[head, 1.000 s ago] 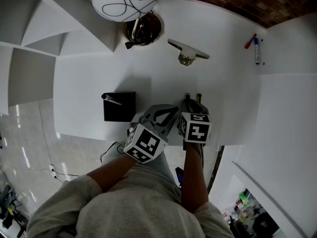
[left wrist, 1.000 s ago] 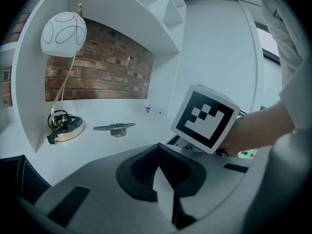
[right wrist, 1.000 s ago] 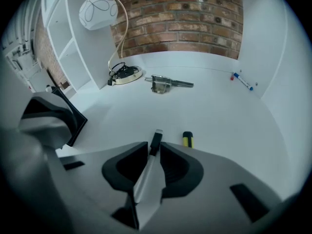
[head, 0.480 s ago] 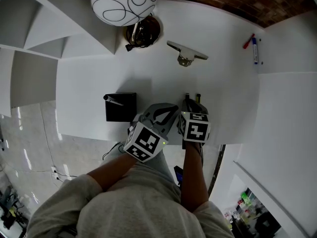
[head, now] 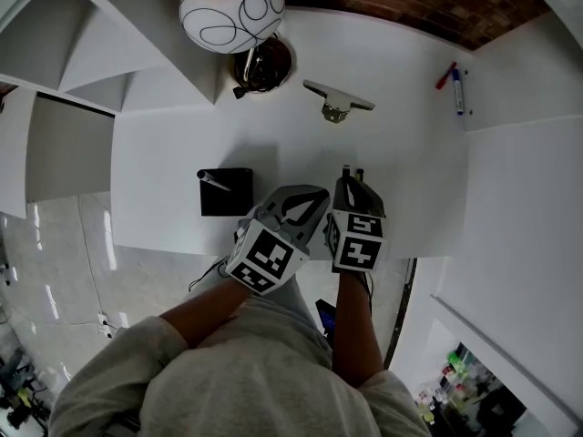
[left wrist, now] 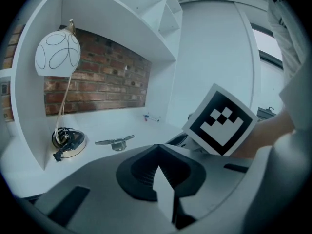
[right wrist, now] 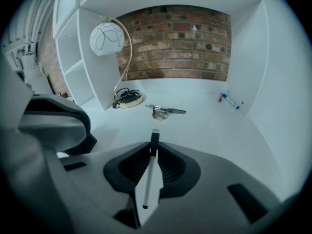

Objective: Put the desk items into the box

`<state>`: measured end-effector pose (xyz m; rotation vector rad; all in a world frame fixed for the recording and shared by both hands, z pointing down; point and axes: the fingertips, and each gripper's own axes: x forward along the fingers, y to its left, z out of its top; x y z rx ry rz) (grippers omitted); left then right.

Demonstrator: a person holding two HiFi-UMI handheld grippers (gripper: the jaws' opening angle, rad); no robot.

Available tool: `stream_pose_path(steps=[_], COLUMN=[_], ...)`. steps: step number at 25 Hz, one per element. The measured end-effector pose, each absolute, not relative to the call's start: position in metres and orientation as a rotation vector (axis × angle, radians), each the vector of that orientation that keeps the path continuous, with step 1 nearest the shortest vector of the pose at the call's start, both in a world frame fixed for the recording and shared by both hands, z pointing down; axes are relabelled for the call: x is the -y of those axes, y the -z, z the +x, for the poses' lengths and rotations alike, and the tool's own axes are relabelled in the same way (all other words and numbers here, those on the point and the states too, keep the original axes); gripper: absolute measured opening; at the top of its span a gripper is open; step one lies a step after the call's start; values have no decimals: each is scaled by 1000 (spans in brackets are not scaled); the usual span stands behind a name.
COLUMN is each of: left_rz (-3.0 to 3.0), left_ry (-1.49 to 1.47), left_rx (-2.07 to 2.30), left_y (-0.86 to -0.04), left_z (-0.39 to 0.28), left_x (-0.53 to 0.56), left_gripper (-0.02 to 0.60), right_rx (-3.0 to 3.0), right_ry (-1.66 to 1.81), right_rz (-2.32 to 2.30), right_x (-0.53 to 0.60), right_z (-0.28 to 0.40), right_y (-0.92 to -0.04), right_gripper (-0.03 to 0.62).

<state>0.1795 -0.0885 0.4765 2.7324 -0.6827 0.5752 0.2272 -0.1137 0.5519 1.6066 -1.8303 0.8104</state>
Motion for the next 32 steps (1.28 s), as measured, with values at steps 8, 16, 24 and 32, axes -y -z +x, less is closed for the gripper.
stream_pose_path(steps=[8,16,24,32], left_rz=[2785,2815,2835,2846], left_ry=[-552,-524,-499,-486], left_rx=[694,709,734,762], left_y=[-447,-430,-417,-408], left_z=[176,166,157,149], left_x=[81,68,60,59], left_gripper=[6,6,6,7], right_rx=[1923,1990,2043,2102], right_ry=[-626,-458,-369,-292], right_rz=[1789,1873,1912,1920], right_x=[102,90,82,83], right_z=[228,218,209,199], right_y=[-504,-464,-438,-419], right_gripper=[62,63,63,61])
